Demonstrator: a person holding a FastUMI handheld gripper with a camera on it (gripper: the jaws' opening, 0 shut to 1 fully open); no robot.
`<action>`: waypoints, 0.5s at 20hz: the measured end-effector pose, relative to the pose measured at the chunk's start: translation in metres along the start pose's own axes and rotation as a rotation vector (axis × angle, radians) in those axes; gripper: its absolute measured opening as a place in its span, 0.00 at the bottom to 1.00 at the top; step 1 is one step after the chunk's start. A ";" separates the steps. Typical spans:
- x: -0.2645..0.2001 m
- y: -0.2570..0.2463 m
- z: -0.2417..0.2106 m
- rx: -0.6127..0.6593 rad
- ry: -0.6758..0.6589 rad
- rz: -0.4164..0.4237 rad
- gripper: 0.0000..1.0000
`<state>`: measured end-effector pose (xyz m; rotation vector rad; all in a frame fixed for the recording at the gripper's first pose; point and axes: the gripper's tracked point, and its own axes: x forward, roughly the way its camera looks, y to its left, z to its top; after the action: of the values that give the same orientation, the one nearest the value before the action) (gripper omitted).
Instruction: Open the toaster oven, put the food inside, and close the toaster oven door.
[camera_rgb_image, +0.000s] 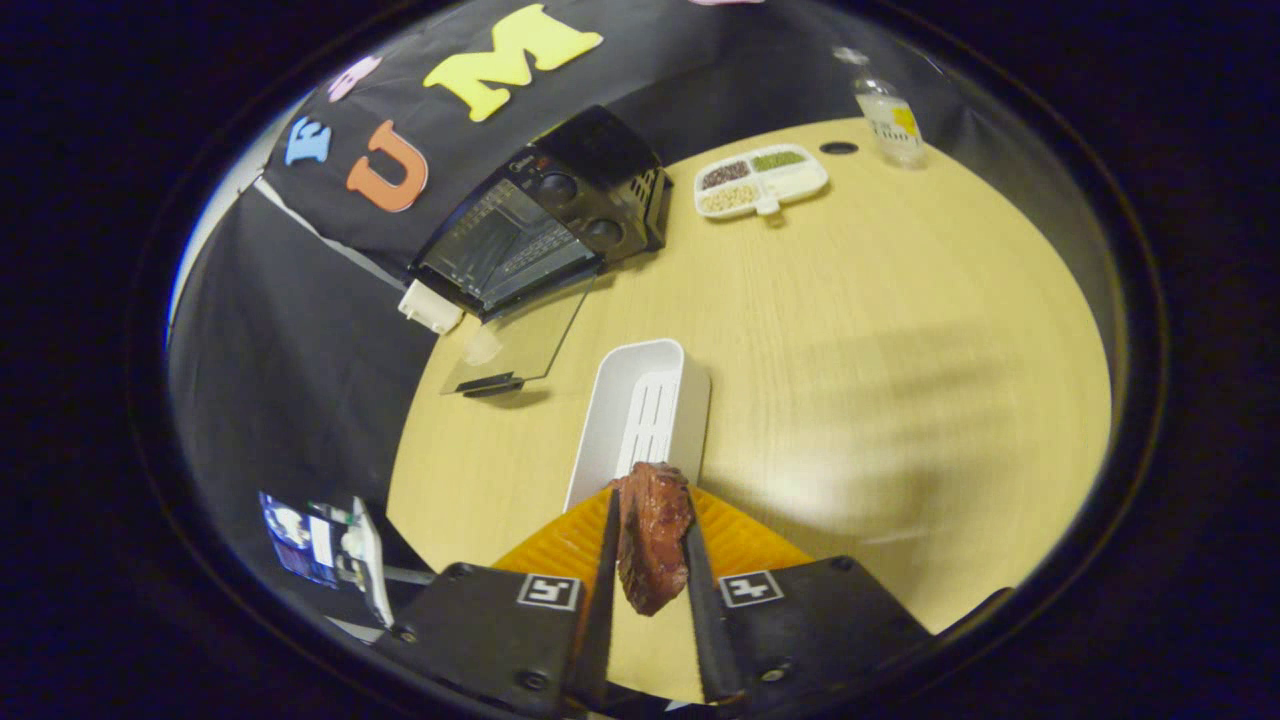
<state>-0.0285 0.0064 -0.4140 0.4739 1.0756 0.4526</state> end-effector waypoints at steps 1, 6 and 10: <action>0.000 0.007 -0.002 0.026 0.004 0.036 0.29; -0.020 0.013 0.019 0.006 -0.022 0.047 0.17; -0.037 0.046 0.054 0.028 -0.115 0.060 0.16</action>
<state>0.0000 0.0157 -0.3398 0.5523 0.9596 0.4580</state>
